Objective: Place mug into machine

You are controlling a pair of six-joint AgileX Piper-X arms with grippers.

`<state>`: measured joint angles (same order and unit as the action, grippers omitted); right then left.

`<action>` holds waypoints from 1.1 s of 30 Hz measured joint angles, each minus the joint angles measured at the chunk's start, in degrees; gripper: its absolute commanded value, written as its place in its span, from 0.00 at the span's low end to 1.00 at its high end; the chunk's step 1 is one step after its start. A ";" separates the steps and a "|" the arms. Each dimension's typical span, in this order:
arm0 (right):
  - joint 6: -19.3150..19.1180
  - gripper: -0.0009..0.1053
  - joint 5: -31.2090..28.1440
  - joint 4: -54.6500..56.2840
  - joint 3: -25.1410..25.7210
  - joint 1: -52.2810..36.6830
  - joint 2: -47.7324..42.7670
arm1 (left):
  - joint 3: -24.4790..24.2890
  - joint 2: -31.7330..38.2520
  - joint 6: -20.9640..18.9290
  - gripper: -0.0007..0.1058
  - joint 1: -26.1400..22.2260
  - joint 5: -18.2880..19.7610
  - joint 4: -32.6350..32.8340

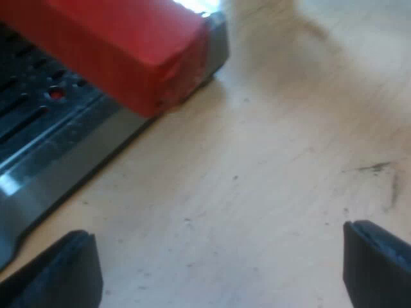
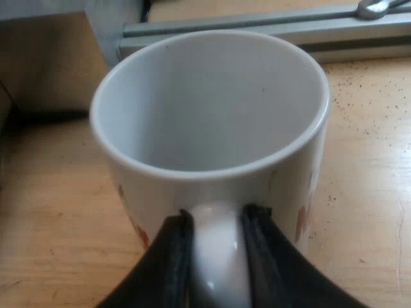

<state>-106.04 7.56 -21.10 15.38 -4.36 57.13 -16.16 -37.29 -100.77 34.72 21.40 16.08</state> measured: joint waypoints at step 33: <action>-1.82 0.01 20.38 42.95 8.56 6.47 -34.95 | 10.99 0.00 6.04 0.74 0.00 -10.50 -21.05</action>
<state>-107.87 27.94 21.85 23.94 2.10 22.18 -5.17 -37.29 -94.73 34.72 10.90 -4.97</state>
